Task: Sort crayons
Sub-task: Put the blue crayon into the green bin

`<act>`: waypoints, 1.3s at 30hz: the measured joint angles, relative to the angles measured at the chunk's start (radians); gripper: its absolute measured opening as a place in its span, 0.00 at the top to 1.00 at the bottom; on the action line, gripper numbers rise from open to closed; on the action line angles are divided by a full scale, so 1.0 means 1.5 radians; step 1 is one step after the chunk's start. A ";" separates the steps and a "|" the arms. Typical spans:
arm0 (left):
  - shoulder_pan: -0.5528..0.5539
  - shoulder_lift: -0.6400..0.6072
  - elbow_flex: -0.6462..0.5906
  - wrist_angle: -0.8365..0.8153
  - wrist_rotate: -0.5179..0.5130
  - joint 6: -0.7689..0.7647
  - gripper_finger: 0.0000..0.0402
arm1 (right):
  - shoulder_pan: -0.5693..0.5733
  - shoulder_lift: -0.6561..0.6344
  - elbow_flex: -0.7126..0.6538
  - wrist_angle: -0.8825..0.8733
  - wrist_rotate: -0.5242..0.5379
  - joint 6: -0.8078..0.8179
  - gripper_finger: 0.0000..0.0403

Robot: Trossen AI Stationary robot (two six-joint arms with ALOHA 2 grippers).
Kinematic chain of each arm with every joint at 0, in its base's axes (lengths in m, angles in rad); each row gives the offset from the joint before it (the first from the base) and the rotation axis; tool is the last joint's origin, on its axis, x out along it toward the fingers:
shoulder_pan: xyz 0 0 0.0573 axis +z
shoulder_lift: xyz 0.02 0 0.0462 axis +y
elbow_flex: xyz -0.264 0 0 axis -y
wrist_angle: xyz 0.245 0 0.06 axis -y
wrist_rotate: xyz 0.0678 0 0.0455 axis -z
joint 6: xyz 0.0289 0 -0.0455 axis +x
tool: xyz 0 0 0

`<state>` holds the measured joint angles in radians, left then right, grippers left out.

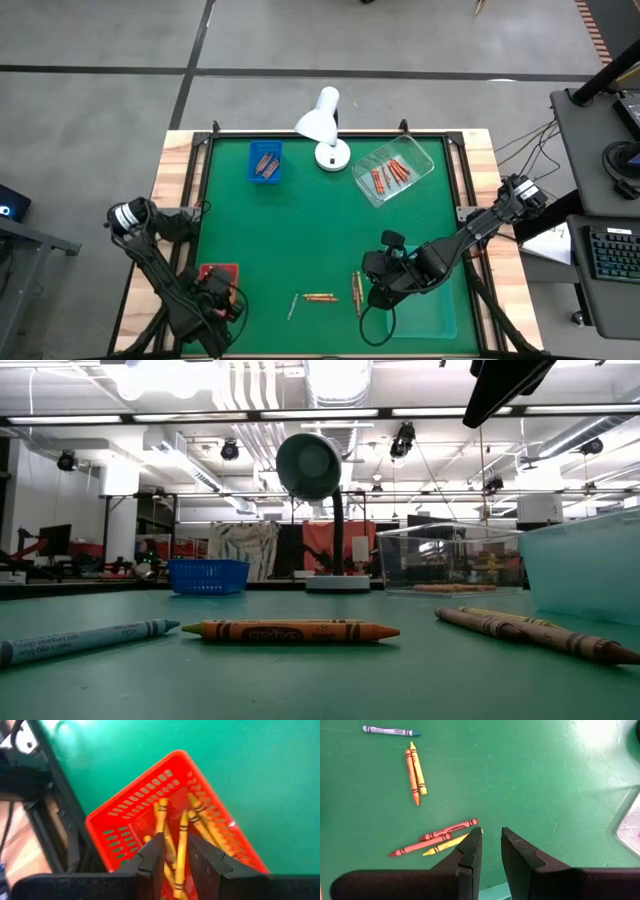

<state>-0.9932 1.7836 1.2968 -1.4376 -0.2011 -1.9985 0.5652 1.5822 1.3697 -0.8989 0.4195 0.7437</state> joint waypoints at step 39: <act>0.177 -0.001 -0.081 0.590 -0.226 0.741 0.99 | -0.019 0.004 0.000 0.121 0.000 -0.034 0.85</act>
<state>-0.7280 1.7817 1.1760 -0.5526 -0.5406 -0.8864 0.5362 1.5883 1.3693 -0.7174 0.4198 0.6933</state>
